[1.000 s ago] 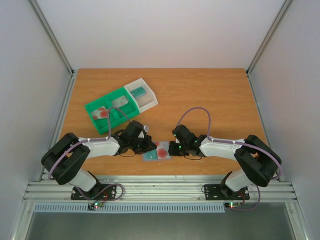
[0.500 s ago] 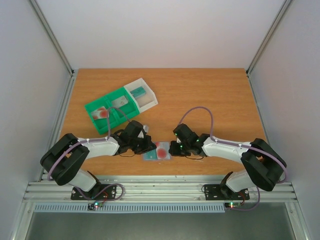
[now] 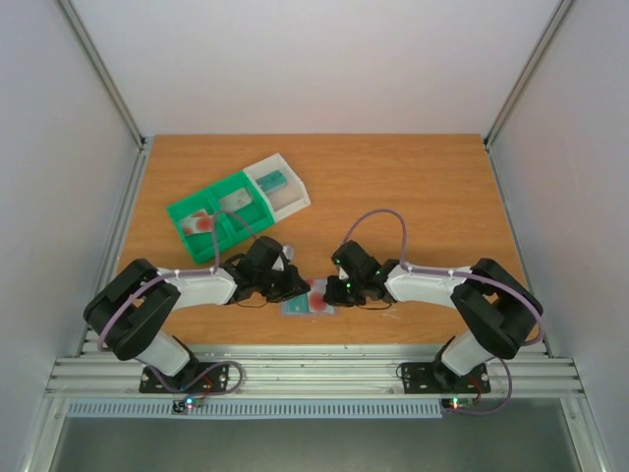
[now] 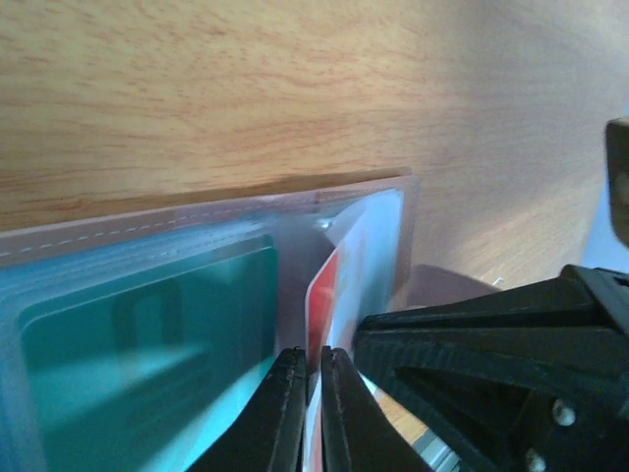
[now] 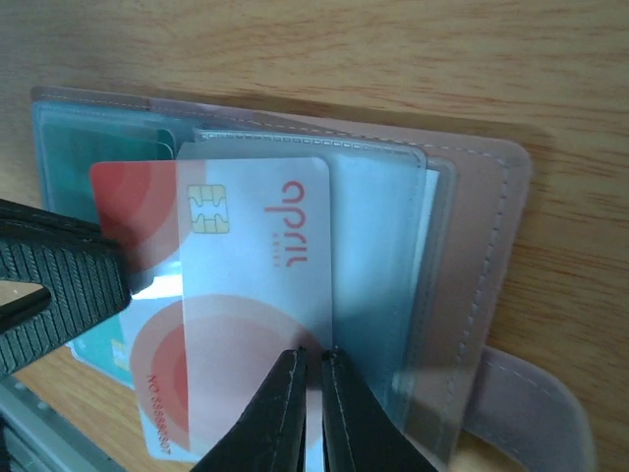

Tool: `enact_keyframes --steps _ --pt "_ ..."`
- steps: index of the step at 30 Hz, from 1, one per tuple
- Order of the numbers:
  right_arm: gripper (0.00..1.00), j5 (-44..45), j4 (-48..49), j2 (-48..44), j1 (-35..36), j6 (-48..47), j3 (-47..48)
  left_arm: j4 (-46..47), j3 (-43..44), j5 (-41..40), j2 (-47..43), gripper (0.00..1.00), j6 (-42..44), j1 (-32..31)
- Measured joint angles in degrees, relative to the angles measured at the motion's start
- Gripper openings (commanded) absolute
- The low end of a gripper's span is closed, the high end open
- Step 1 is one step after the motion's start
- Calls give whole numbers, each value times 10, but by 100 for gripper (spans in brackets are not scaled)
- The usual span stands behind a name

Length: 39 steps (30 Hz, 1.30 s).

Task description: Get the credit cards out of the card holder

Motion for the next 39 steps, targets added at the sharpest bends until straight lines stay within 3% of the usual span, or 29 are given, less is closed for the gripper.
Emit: enact_keyframes --steps 5,8,17,39 --pt "6 -12 23 10 0 9 -2 30 8 9 16 13 -15 1" --pt "6 -14 32 10 0 11 -6 39 8 9 20 1 -21 1" --pt "6 -15 53 10 -4 14 -16 33 8 -5 14 0 -23 2" --pt "10 -31 80 -9 -17 24 -41 -92 5 -121 -140 0 4 0"
